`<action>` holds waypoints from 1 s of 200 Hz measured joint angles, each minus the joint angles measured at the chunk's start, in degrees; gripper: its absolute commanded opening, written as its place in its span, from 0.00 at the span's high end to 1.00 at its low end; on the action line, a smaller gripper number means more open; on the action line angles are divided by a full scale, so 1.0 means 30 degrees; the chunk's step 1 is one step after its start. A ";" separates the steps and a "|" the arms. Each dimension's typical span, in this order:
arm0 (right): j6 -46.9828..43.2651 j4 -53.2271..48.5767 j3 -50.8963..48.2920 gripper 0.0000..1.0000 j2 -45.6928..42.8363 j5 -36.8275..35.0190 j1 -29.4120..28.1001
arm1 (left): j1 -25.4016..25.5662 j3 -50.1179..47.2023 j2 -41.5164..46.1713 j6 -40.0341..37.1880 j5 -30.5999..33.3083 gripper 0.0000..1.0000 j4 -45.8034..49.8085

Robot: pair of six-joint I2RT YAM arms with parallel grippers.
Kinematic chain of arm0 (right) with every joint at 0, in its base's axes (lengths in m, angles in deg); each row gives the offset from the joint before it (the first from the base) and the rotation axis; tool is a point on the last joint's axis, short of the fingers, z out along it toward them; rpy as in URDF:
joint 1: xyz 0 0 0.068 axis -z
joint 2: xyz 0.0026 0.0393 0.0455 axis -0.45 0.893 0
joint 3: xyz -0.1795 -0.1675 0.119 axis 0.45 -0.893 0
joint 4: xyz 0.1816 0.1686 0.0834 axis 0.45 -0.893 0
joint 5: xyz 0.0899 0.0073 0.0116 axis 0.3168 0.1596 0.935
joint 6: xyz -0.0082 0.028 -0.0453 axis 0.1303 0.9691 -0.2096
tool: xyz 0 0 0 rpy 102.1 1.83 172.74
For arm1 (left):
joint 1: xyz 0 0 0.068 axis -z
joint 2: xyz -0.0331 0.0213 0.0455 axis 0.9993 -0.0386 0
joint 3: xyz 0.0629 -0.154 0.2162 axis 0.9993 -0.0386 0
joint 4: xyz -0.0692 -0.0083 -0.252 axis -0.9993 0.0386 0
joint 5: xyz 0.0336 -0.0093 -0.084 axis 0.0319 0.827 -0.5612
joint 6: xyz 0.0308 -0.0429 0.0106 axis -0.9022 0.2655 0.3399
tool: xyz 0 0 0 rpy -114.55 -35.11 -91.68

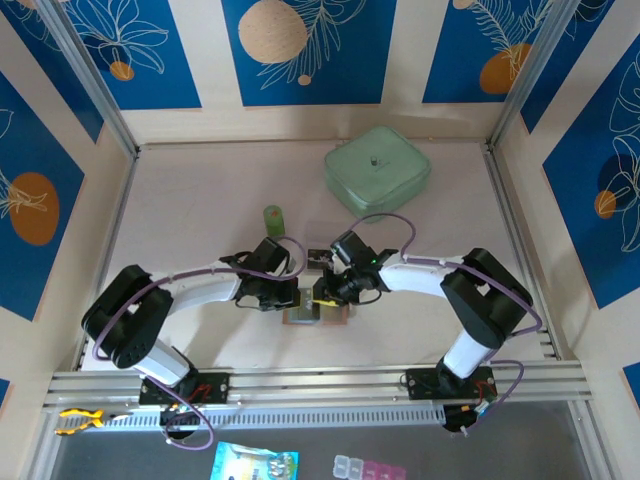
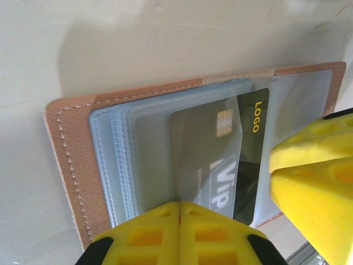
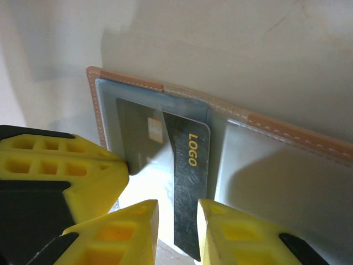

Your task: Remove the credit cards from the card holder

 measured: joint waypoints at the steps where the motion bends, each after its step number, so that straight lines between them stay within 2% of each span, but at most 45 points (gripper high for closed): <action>1: -0.0007 0.0015 -0.0007 0.73 0.0029 0.0007 0.0000 | 0.0000 0.0000 0.0000 0.0000 0.0007 0.99 0.0000; 73: 0.0015 0.0597 -0.0248 0.74 0.0561 0.0189 0.0036 | 0.0000 0.0000 -0.0087 -0.0007 -0.0007 1.00 -0.0073; 131: 0.0685 0.2317 -0.1217 0.84 0.0532 0.1078 0.0342 | 0.0000 0.0175 -0.0306 -0.0015 -0.0087 1.00 -0.0080; 200: 0.0925 0.2667 -0.1530 0.91 0.0109 0.1297 0.0488 | 0.0000 0.0182 -0.0306 -0.0015 -0.0073 1.00 -0.0029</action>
